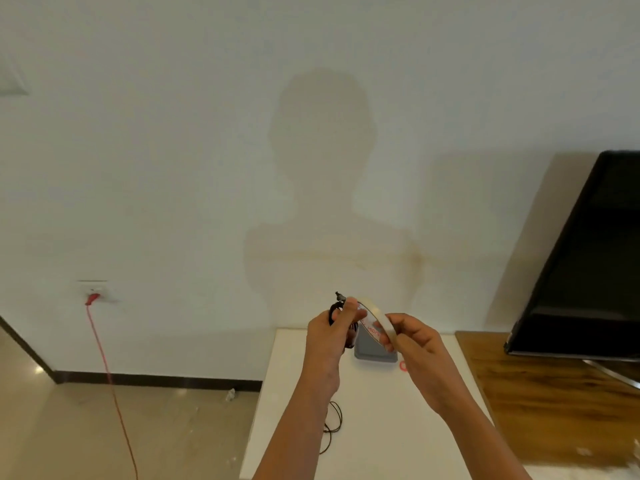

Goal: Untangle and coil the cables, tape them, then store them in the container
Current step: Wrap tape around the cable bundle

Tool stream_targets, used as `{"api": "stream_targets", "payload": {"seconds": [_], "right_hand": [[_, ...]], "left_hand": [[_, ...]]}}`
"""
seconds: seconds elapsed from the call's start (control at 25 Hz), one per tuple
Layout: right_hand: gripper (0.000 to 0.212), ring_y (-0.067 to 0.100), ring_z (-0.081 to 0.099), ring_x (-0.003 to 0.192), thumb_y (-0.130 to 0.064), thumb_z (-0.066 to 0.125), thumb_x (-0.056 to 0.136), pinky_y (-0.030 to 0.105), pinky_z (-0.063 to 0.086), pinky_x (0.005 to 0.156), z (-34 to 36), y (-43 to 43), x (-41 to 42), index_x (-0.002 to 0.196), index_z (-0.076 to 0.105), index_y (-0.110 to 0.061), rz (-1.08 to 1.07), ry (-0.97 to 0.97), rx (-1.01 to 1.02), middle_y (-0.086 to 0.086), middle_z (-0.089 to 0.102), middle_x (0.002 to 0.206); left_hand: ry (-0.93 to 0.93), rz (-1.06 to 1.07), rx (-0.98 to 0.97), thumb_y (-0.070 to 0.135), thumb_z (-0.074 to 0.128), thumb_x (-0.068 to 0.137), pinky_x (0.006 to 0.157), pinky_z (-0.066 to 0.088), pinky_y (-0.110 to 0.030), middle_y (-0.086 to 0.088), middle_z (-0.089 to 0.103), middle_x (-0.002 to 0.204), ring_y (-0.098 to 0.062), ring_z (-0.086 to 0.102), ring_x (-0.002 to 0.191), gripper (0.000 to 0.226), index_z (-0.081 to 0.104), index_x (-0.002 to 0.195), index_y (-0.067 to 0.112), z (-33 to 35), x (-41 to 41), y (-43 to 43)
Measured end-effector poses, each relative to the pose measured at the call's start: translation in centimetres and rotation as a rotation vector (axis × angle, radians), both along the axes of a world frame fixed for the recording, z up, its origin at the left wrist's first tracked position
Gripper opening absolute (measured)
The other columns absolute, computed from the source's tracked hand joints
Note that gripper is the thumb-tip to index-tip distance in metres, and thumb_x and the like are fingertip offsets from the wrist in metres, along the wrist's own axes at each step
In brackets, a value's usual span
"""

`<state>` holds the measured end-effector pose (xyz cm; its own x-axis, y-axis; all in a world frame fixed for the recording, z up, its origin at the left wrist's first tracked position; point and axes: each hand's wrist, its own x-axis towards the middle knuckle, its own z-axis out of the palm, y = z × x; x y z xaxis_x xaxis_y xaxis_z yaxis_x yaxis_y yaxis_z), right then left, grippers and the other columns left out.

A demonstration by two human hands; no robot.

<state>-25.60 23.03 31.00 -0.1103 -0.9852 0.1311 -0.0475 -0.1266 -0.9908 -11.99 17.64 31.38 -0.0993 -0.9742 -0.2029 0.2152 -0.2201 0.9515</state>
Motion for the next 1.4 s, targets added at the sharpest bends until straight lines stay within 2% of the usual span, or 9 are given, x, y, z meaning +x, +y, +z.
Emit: {"api": "stream_targets", "payload": {"seconds": [0.16, 0.32, 0.44, 0.6, 0.72, 1.0, 1.16, 1.24, 1.4], "right_hand": [[0.022, 0.004, 0.055, 0.064, -0.007, 0.047, 0.09, 0.011, 0.044, 0.059, 3.0, 3.2, 2.2, 0.083, 0.068, -0.011, 0.062, 0.022, -0.052, -0.003, 0.064, 0.068], [0.033, 0.008, 0.053, 0.06, -0.019, 0.051, 0.093, 0.026, 0.043, 0.068, 4.4, 4.6, 4.6, 0.062, 0.061, -0.013, -0.02, 0.086, -0.027, -0.003, 0.059, 0.058], [0.036, 0.007, 0.055, 0.059, -0.028, 0.052, 0.094, 0.021, 0.046, 0.067, 5.2, 5.5, 5.7, 0.06, 0.063, -0.017, -0.053, 0.121, -0.034, -0.004, 0.06, 0.057], [0.028, 0.005, 0.057, 0.064, -0.006, 0.047, 0.094, 0.011, 0.047, 0.064, 5.5, 7.0, 6.4, 0.077, 0.068, -0.01, 0.038, 0.06, -0.085, -0.001, 0.064, 0.066], [0.029, 0.008, 0.06, 0.07, 0.0, 0.044, 0.093, 0.01, 0.047, 0.068, 5.0, 7.6, 6.1, 0.077, 0.066, -0.009, 0.037, 0.082, -0.119, -0.001, 0.065, 0.07], [0.024, 0.005, 0.06, 0.084, -0.023, 0.046, 0.082, 0.007, 0.042, 0.071, 3.3, 7.8, 5.4, 0.076, 0.069, -0.016, -0.048, 0.174, -0.158, -0.007, 0.069, 0.083], [0.027, 0.011, 0.059, 0.072, -0.024, 0.045, 0.08, 0.02, 0.046, 0.071, 3.7, 7.6, 5.4, 0.073, 0.064, -0.006, -0.005, 0.13, -0.178, 0.006, 0.065, 0.071], [0.026, 0.008, 0.055, 0.062, -0.022, 0.044, 0.081, 0.021, 0.047, 0.064, 4.5, 7.5, 5.6, 0.071, 0.062, -0.005, 0.027, 0.098, -0.192, 0.0, 0.06, 0.061], [0.027, 0.009, 0.057, 0.064, -0.022, 0.042, 0.081, 0.017, 0.047, 0.065, 4.7, 7.4, 6.2, 0.07, 0.063, -0.009, 0.048, 0.117, -0.183, 0.001, 0.061, 0.061]], "left_hand": [[0.067, -0.003, -0.054, 0.023, 0.073, 0.081, 0.054, 0.037, -0.023, -0.004, 0.04, 0.063, -0.015, 0.036, 0.056, 0.029, 0.049, 0.07, 0.011, 3.2, 2.1, 3.0], [0.041, -0.043, -0.136, 0.01, 0.073, 0.076, 0.06, 0.036, -0.029, -0.003, 0.036, 0.059, -0.016, 0.033, 0.055, 0.044, 0.034, 0.059, 0.021, 4.4, 3.0, 6.4], [0.037, -0.026, -0.185, 0.012, 0.073, 0.077, 0.064, 0.037, -0.032, -0.009, 0.04, 0.065, -0.018, 0.036, 0.058, 0.047, 0.032, 0.056, 0.024, 4.6, 3.7, 8.0], [0.099, 0.025, -0.158, 0.013, 0.074, 0.077, 0.064, 0.04, -0.037, -0.012, 0.049, 0.064, -0.025, 0.041, 0.064, 0.042, 0.041, 0.051, 0.021, 5.4, 4.3, 8.7], [0.133, 0.088, -0.12, 0.011, 0.072, 0.078, 0.059, 0.041, -0.032, -0.009, 0.047, 0.065, -0.021, 0.042, 0.059, 0.026, 0.047, 0.07, 0.011, 6.0, 4.0, 9.2], [0.24, 0.163, 0.058, 0.009, 0.071, 0.079, 0.058, 0.043, -0.028, -0.008, 0.063, 0.071, -0.014, 0.047, 0.05, 0.012, 0.067, 0.087, 0.002, 7.4, 3.7, 9.0], [0.078, 0.119, -0.04, 0.031, 0.068, 0.086, 0.057, 0.043, -0.027, -0.011, 0.061, 0.073, -0.018, 0.047, 0.058, 0.033, 0.068, 0.089, -0.002, 6.5, 3.5, 9.2], [-0.047, 0.05, -0.151, 0.038, 0.068, 0.084, 0.055, 0.042, -0.025, -0.015, 0.055, 0.073, -0.02, 0.043, 0.061, 0.045, 0.063, 0.083, -0.007, 6.1, 3.4, 9.7], [0.006, 0.087, -0.121, 0.023, 0.073, 0.08, 0.059, 0.044, -0.03, -0.017, 0.062, 0.073, -0.024, 0.05, 0.063, 0.028, 0.065, 0.079, -0.004, 6.9, 3.7, 9.9]]}}
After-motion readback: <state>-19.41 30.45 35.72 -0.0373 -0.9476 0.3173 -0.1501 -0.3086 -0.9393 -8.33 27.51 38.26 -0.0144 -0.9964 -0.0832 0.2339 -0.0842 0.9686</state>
